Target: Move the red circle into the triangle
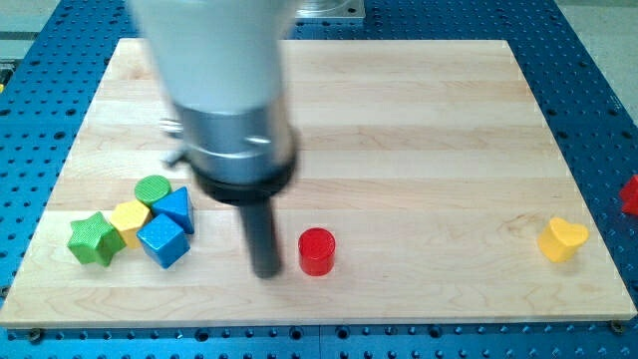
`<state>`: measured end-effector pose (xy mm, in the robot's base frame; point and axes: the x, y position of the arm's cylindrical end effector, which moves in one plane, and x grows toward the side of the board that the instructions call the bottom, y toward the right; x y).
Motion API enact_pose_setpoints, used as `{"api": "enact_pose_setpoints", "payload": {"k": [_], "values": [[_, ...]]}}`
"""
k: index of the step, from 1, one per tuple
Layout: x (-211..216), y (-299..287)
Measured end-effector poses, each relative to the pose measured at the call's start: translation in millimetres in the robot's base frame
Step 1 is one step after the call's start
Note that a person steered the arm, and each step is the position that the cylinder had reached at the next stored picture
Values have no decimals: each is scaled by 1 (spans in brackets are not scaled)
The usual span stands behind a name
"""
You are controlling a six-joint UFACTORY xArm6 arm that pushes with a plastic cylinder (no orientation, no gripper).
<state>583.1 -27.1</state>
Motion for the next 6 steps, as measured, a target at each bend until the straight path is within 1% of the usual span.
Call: {"api": "enact_pose_setpoints", "payload": {"k": [1, 2, 3, 4, 5, 6], "values": [[27, 6], [10, 61], [-14, 26], [-18, -10], [-42, 49], [-56, -16]]}}
